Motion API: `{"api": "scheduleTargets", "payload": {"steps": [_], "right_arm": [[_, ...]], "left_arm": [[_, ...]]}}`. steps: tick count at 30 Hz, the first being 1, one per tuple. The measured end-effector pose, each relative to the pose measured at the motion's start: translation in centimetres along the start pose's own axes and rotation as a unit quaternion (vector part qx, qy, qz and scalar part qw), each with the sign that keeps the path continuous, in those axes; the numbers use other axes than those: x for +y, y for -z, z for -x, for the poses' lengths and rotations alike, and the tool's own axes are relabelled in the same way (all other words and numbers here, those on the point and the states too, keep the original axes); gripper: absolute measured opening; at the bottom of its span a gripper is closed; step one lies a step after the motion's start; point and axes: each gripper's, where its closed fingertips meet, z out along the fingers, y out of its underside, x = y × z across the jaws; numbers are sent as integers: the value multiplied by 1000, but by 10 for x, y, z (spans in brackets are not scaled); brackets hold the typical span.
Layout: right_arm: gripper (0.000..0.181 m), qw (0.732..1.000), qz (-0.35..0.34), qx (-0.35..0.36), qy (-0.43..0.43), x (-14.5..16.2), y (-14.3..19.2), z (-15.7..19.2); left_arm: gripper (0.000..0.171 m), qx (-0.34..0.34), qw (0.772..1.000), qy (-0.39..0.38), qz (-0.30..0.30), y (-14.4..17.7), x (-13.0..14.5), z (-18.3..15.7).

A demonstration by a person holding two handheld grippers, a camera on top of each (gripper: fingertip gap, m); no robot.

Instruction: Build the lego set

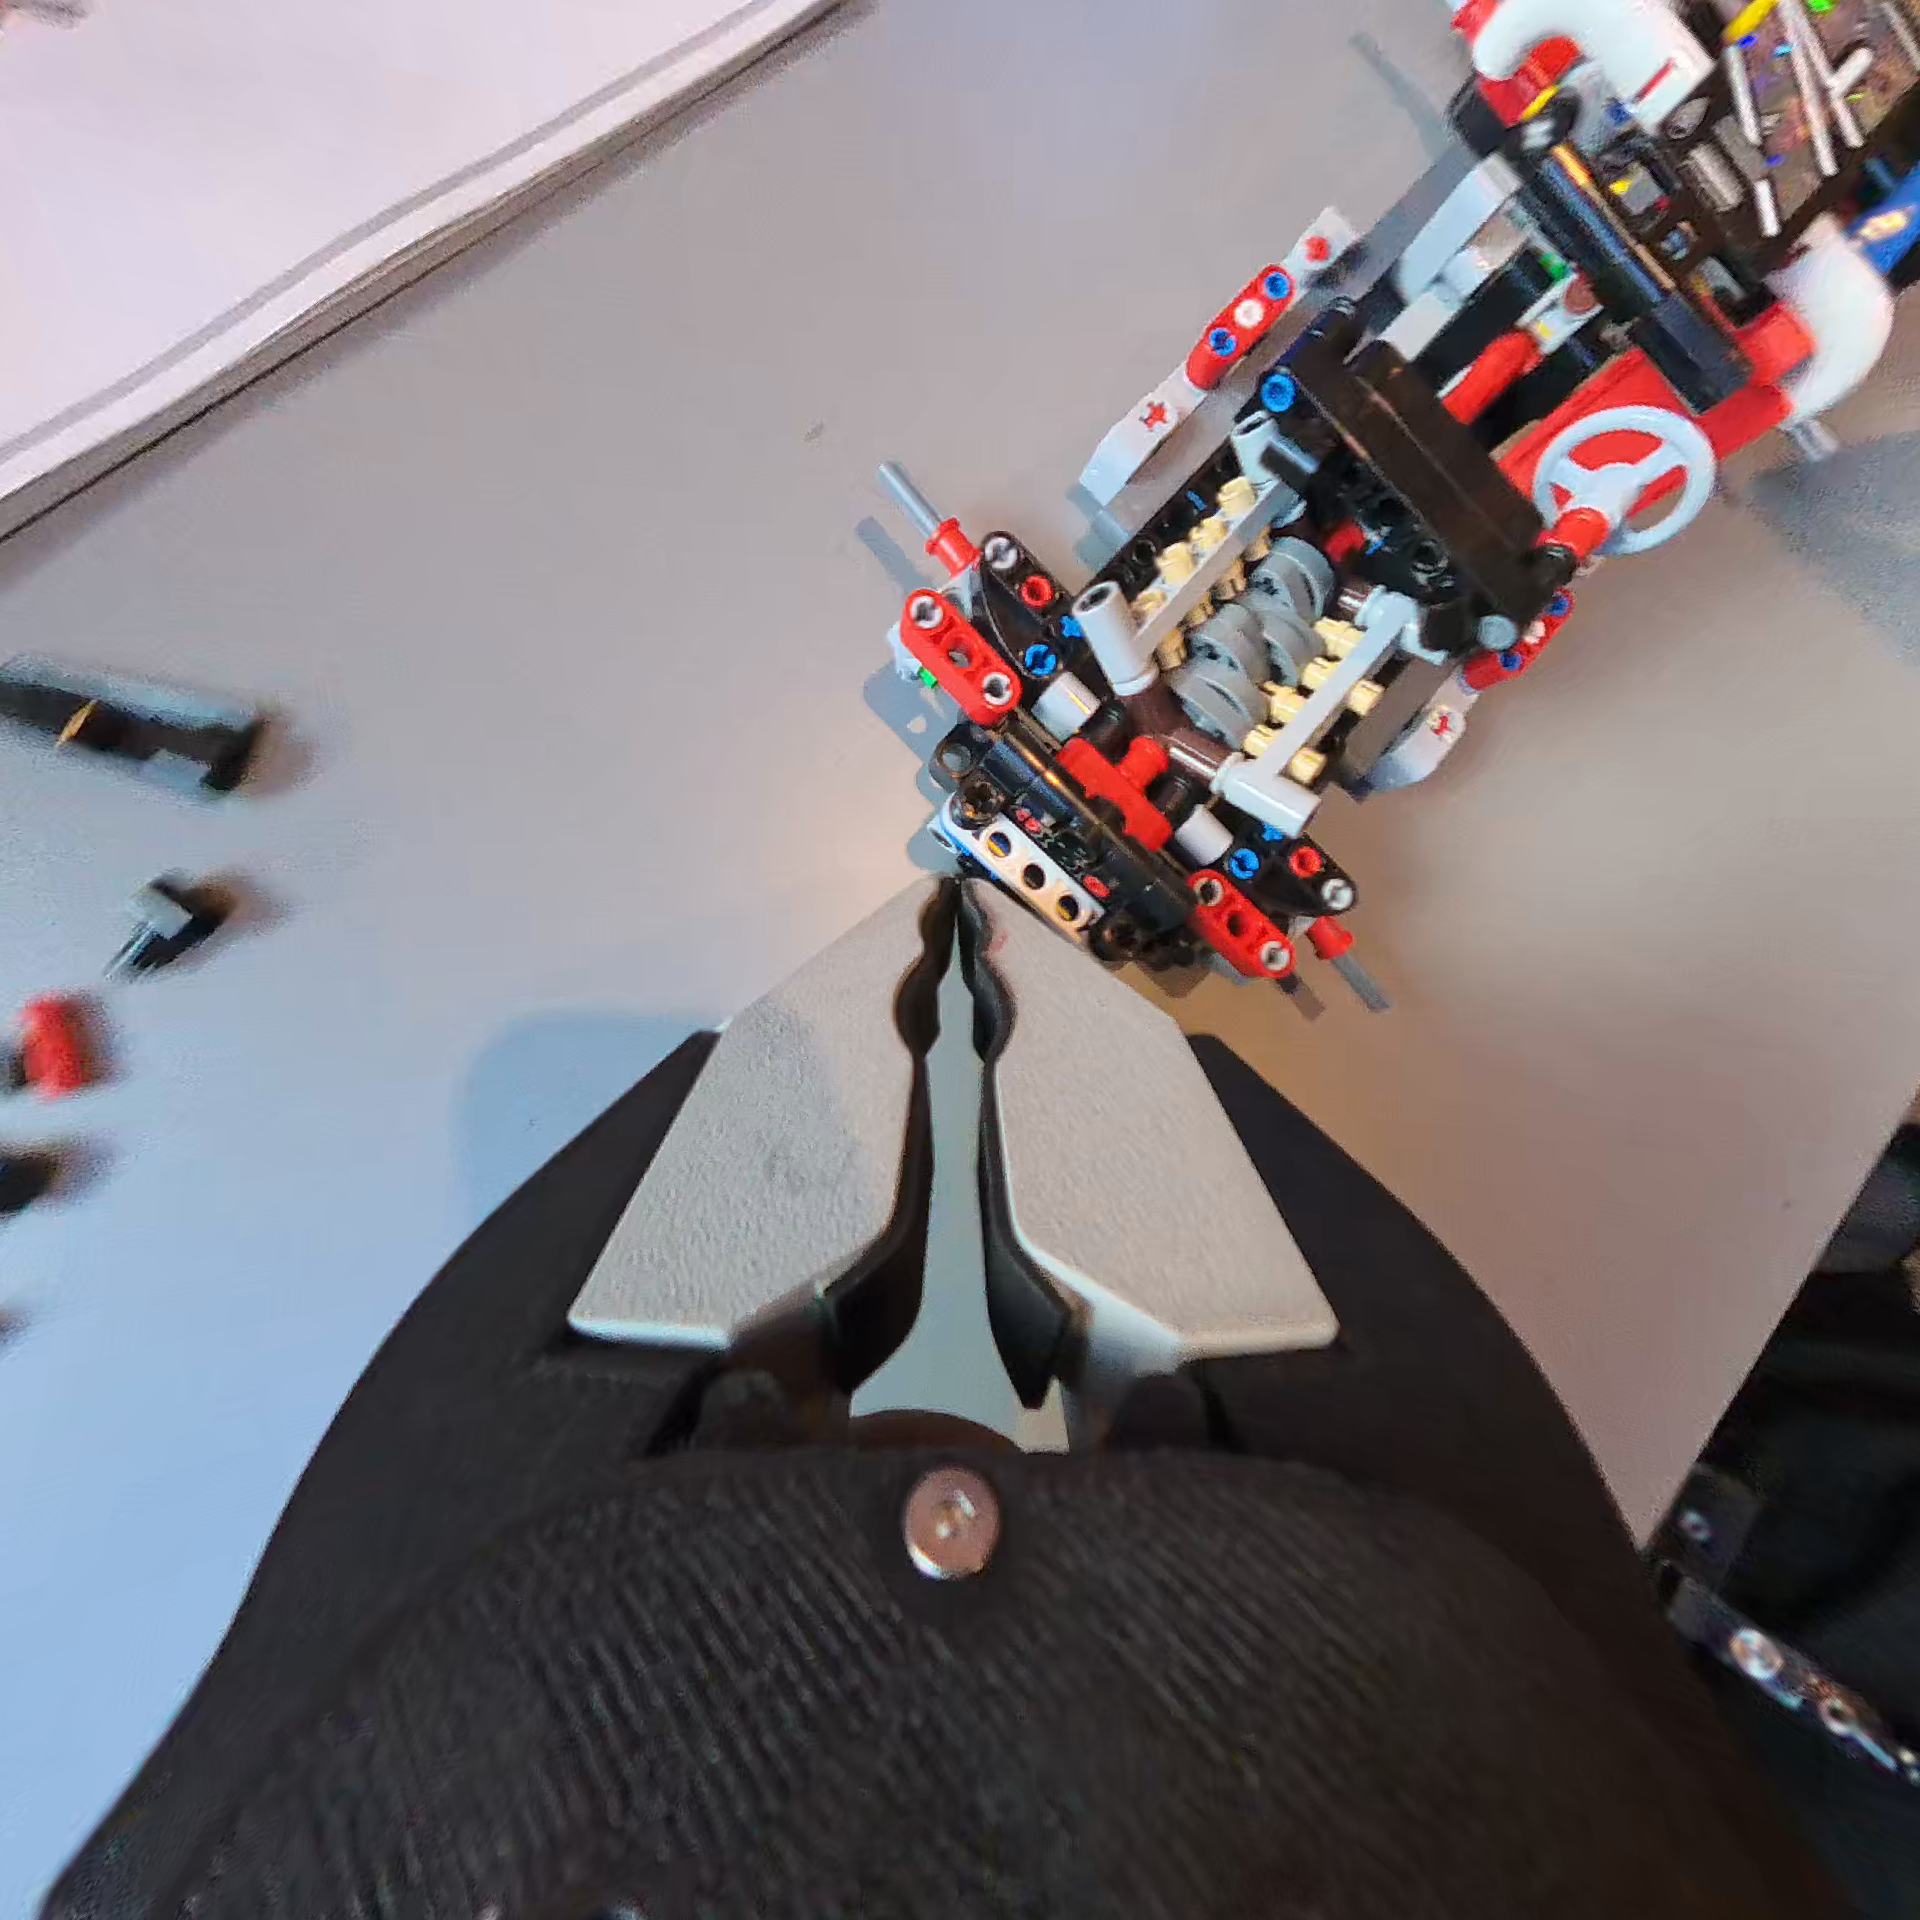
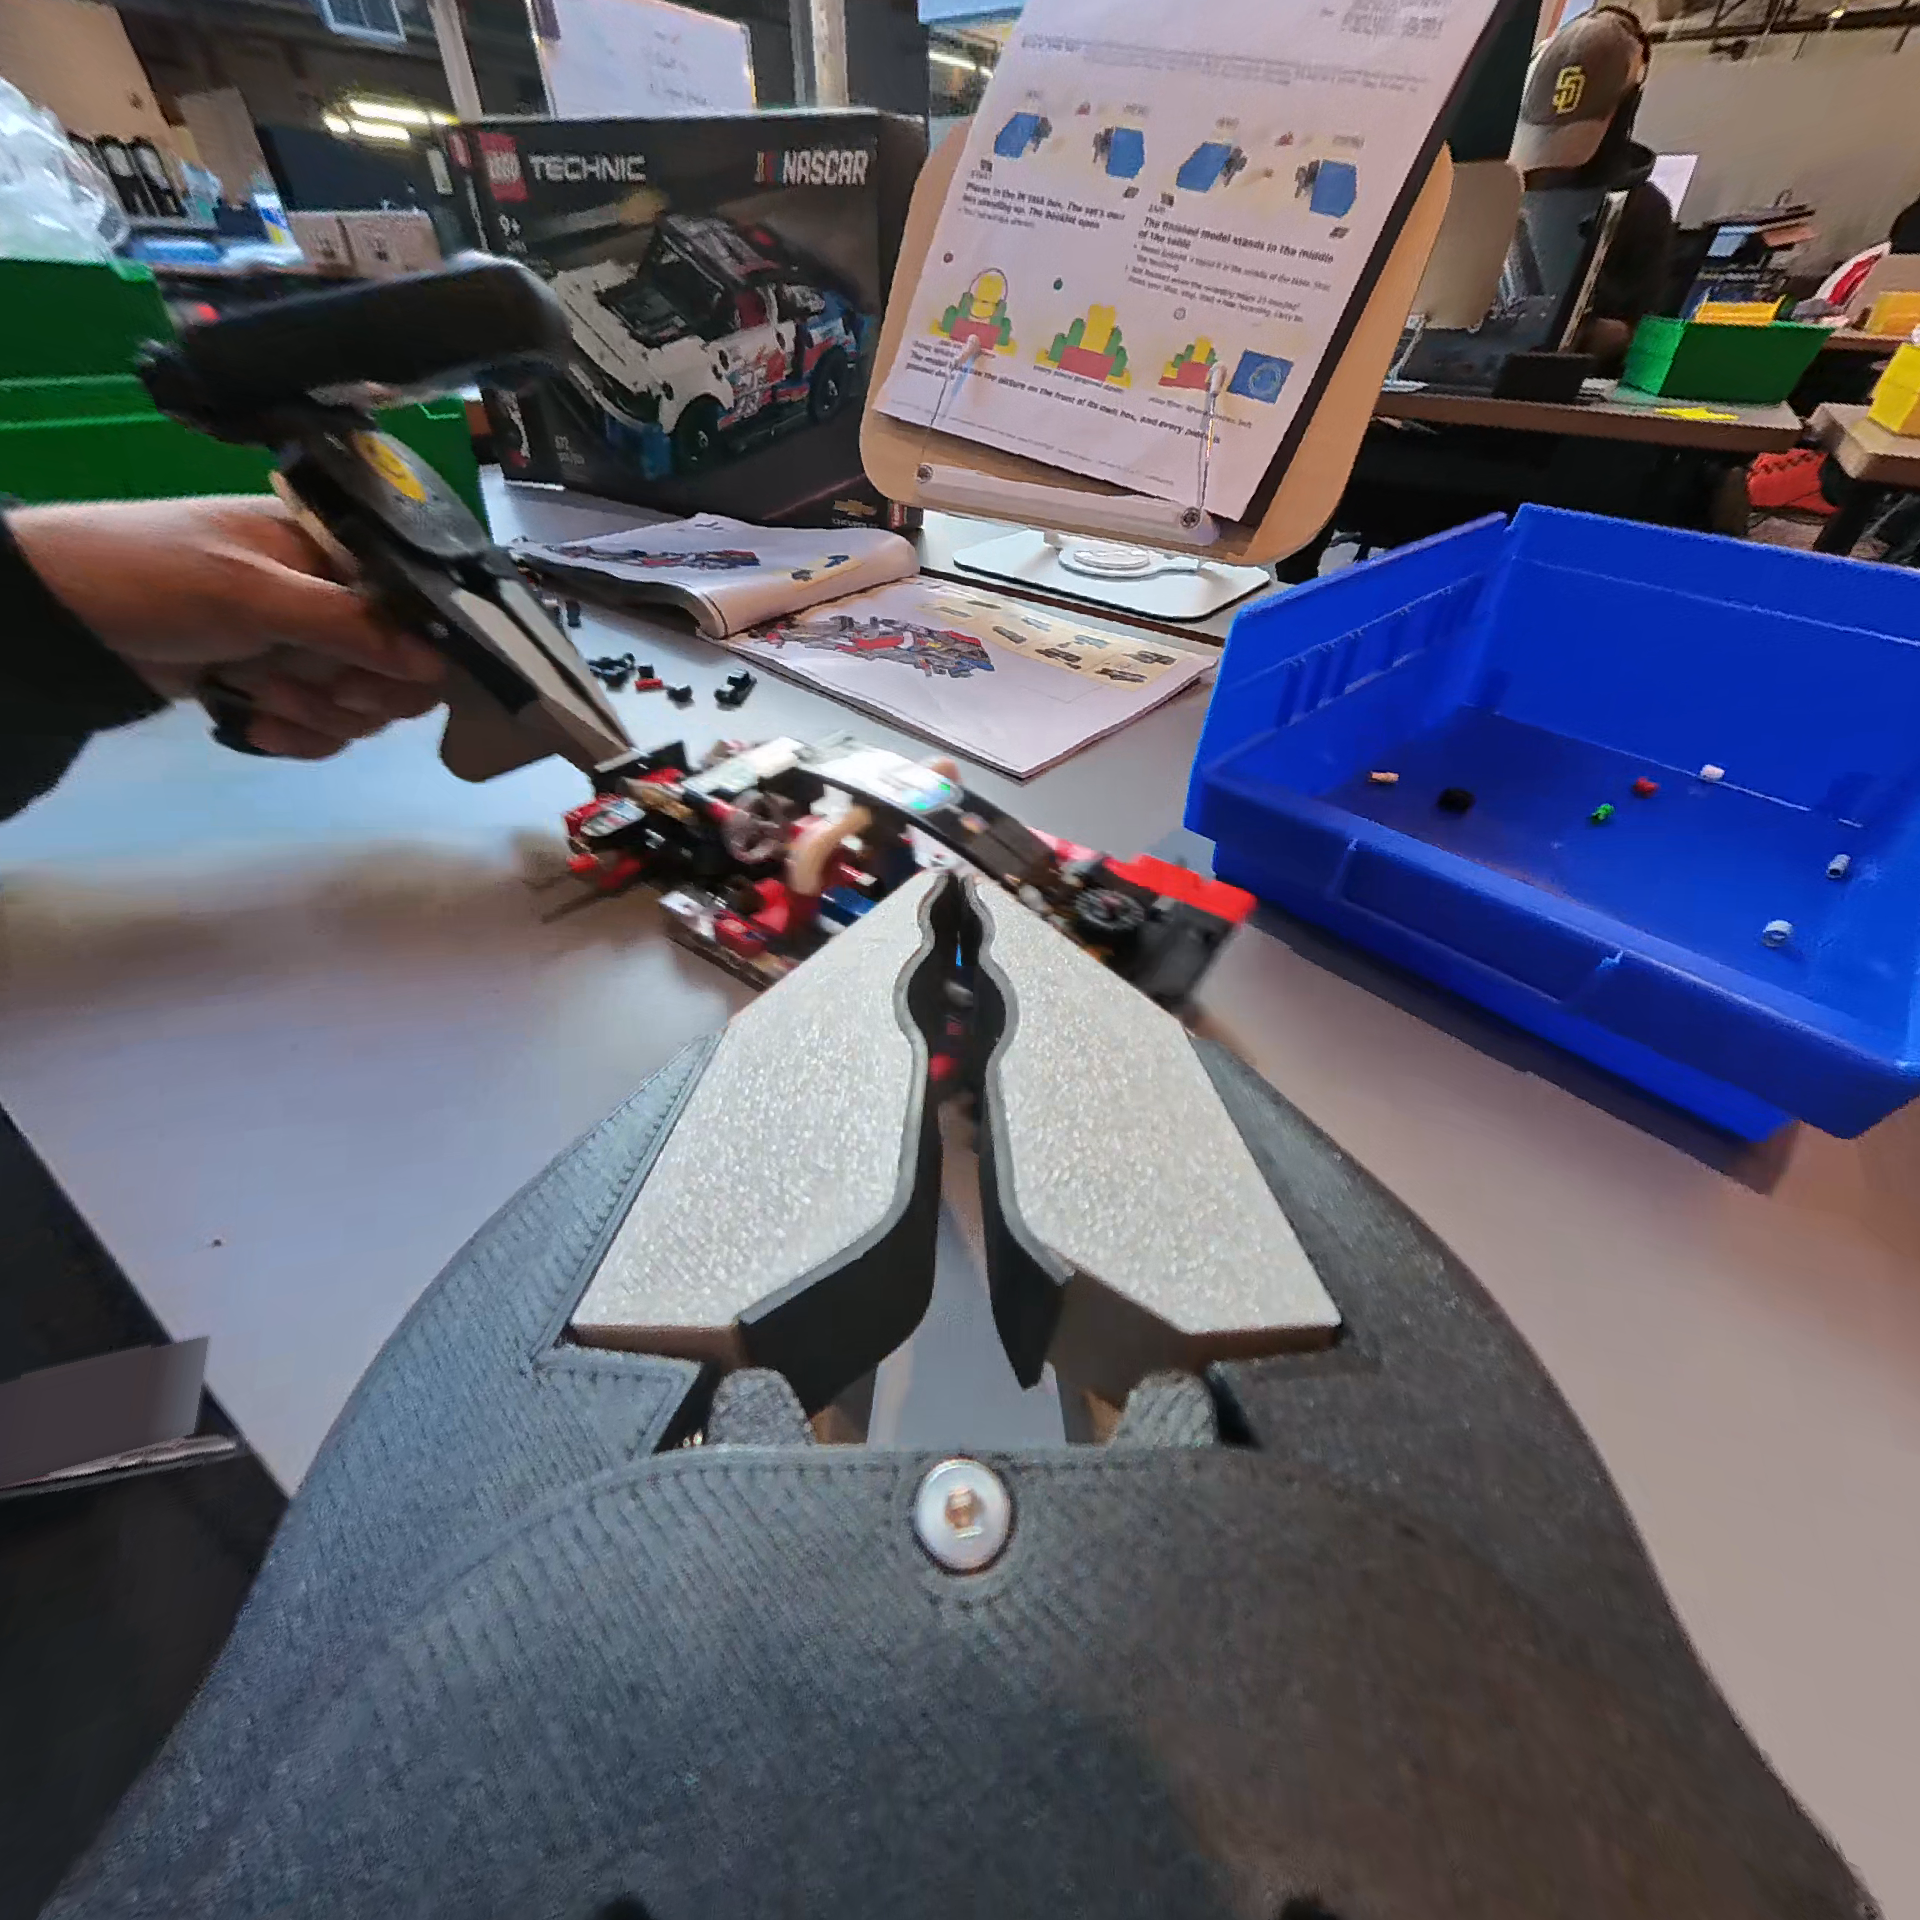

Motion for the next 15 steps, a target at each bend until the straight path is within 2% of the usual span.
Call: {"api": "scheduleTargets", "payload": {"steps": [1,4,6,9,11,13,15], "right_arm": [[0,1000,-3,-2,1,-3,1,3],[0,1000,-8,-12,8,-11,-2,16],[0,999,-12,-25,15,-15,-7,25],[0,999,-17,-40,26,-16,-18,36],[0,998,-23,-43,35,-14,-26,41],[0,998,-29,-48,43,-10,-33,46],[0,996,-30,-47,63,-9,-37,50]], "left_arm": [[0,11,1000,-3,-6,-6,-6,-8],[17,13,1000,-1,-25,-10,-17,-11],[20,-17,999,-6,-46,-2,-17,8],[22,-68,994,15,-81,25,-14,56],[28,-72,991,35,-105,47,-15,84],[35,-46,992,39,-107,59,-16,95],[37,-79,993,-1,-87,67,-10,111]]}}
